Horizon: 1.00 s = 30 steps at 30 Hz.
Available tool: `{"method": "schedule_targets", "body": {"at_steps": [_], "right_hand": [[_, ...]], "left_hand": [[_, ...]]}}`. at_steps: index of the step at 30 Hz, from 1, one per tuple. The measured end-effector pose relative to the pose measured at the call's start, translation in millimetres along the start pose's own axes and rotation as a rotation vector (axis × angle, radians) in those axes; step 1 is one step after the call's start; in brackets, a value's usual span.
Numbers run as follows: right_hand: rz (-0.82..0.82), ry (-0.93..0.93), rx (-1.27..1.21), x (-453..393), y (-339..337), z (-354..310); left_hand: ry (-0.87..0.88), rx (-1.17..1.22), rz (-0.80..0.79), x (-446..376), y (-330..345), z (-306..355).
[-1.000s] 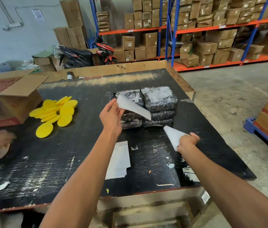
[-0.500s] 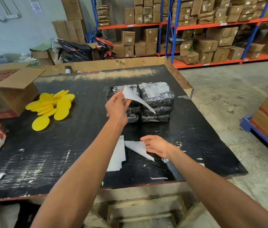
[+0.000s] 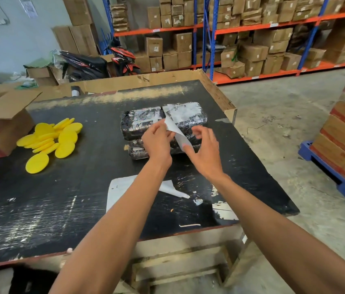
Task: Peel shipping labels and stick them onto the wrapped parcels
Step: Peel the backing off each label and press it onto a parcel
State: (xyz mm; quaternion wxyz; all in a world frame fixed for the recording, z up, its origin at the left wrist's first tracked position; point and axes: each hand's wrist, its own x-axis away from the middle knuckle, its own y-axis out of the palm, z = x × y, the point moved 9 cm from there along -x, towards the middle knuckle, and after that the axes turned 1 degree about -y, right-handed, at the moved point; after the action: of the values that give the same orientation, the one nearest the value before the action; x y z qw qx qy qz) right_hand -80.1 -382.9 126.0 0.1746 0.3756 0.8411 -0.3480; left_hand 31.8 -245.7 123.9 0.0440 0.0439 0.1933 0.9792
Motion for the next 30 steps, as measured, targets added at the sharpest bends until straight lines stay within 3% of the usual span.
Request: {"method": "schedule_targets", "body": {"at_steps": [3, 8, 14, 17, 21, 23, 30], "right_hand": [[0.070, 0.001, -0.073, -8.8, -12.5, 2.2], [0.040, -0.046, -0.075, -19.6, -20.6, 15.1], [0.022, 0.043, -0.235, -38.8, -22.5, 27.1], [0.081, 0.139, -0.292, -53.4, -27.1, 34.2], [0.054, 0.371, -0.436, -70.0, -23.5, 59.3], [-0.014, 0.428, -0.523, -79.9, -10.5, 66.9], [-0.107, 0.460, -0.603, -126.2, 11.6, 64.6]], "left_hand": [[-0.010, 0.034, -0.011, 11.8, 14.8, -5.9], [-0.020, 0.069, 0.012, 20.2, 27.3, -13.7], [-0.095, 0.135, -0.138, 25.2, 52.8, -21.8], [-0.054, 0.140, -0.083, 18.2, 48.2, -16.2], [0.069, -0.194, 0.024, -15.3, 34.9, 1.8], [0.064, -0.366, -0.031, -31.5, 39.2, 3.4], [0.046, -0.549, -0.236, -82.5, 65.5, 18.8]]}}
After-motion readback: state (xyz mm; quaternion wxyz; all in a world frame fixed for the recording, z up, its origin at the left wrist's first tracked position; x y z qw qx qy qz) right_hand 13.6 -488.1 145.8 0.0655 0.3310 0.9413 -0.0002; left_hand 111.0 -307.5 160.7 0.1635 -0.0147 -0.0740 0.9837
